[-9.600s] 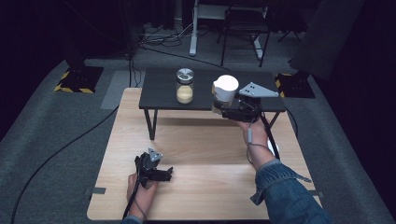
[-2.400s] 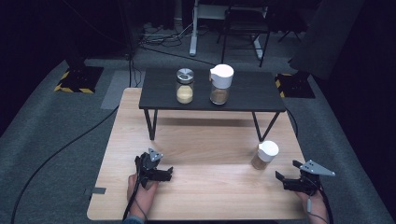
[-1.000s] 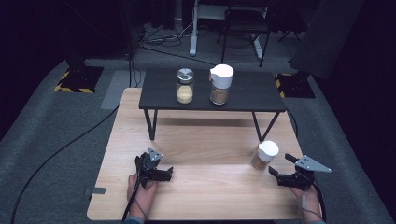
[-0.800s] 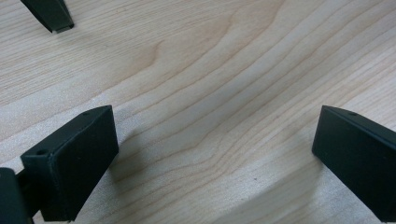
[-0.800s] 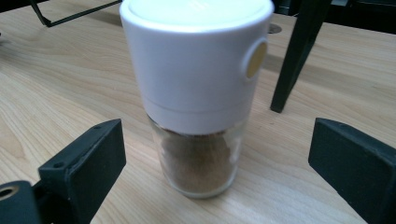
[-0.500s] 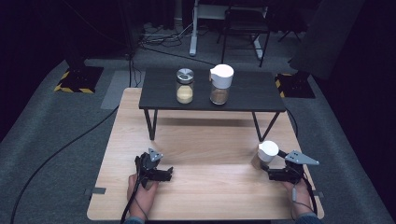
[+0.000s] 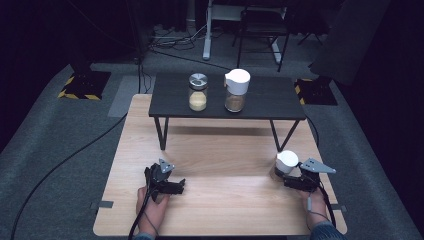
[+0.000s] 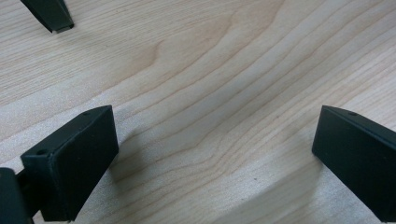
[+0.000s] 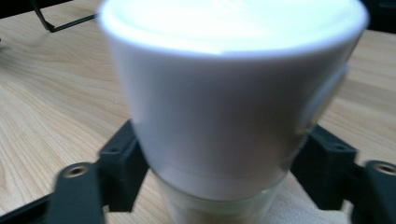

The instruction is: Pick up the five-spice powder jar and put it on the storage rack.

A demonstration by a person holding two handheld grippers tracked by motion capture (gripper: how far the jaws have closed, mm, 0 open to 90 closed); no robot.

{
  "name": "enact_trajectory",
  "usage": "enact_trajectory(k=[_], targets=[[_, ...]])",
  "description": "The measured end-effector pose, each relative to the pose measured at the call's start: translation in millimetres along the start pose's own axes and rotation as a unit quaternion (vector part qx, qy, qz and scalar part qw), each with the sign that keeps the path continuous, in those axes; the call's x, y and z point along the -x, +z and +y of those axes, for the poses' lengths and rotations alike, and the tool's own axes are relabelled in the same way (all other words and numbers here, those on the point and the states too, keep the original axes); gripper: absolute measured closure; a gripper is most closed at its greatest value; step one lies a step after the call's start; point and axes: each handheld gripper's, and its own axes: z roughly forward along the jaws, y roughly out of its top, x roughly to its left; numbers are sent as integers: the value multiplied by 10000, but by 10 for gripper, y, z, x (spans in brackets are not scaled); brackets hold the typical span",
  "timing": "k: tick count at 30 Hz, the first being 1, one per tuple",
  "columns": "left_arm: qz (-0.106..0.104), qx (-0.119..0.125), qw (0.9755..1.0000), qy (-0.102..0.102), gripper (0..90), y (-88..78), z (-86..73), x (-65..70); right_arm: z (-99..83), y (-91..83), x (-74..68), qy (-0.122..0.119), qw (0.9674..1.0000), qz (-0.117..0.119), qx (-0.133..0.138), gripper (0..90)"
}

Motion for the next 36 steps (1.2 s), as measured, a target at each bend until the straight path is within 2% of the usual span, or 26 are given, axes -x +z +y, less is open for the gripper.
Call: enact_trajectory(k=[1, 10, 17, 24, 36], targets=[[-2, 2, 10000, -11, 3, 0, -1, 1, 4, 0, -21, -58, 10000, -42, -4, 294], [-1, 1, 10000, -2, 3, 0, 0, 0, 72, 8, -54, -4, 9999, -99, -83, 298], [-2, 0, 10000, -9, 3, 0, 0, 0, 169, -36, -72, 4, 9999, -99, 33, 298], [-3, 0, 10000, -9, 3, 0, 0, 0, 357, -105, -72, 3, 9999, -67, 139, 298], [0, 2, 10000, -3, 3, 0, 0, 0, 795, -250, -60, -17, 9995, 12, 306, 298]])
